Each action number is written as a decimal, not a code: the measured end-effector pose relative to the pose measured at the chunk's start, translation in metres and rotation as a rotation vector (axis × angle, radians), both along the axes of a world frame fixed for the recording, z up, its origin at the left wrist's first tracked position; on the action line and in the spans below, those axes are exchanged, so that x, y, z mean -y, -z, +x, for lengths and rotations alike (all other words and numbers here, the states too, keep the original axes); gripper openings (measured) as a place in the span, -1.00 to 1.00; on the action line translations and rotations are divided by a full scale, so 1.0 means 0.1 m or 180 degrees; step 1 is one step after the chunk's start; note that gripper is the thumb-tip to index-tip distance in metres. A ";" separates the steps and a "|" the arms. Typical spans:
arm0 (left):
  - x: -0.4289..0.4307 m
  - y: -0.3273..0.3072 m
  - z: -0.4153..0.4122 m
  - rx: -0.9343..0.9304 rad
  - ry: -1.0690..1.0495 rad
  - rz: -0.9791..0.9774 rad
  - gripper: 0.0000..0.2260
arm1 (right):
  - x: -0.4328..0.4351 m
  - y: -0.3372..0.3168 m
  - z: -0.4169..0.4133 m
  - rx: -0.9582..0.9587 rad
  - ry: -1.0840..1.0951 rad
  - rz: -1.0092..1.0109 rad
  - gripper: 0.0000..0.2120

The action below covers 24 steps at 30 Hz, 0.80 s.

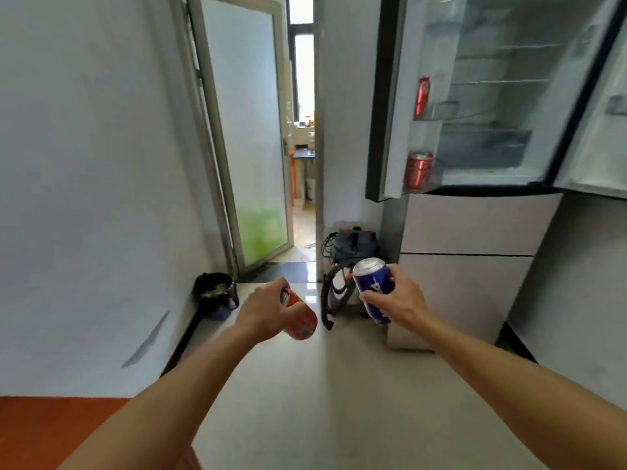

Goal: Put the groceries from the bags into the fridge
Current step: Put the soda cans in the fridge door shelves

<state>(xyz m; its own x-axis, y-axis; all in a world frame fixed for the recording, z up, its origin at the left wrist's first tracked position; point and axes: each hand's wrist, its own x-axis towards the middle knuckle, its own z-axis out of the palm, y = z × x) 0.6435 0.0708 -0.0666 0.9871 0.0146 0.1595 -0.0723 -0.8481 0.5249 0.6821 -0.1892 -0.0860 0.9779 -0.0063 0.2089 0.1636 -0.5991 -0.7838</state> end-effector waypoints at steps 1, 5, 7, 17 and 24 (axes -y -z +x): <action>0.20 0.00 0.19 0.0005 0.0131 0.0012 -0.68 | 0.22 -0.01 0.08 0.0016 0.0133 -0.0022 -0.47; 0.97 0.05 1.00 0.0065 0.0679 -0.0003 -0.72 | 1.05 0.02 0.46 -0.0003 0.0537 0.0056 -0.41; 1.34 0.07 1.43 0.0049 0.0952 -0.0033 -0.70 | 1.42 0.00 0.67 -0.0025 0.0724 0.0073 -0.37; 3.21 -0.32 3.19 0.0019 0.2155 -0.0083 -0.70 | 2.97 -0.53 1.38 0.0295 0.2137 -0.0027 -0.43; 4.57 -0.38 3.80 -0.0039 0.2680 -0.0285 -0.72 | 4.03 -0.63 1.67 0.0318 0.2577 -0.0189 -0.36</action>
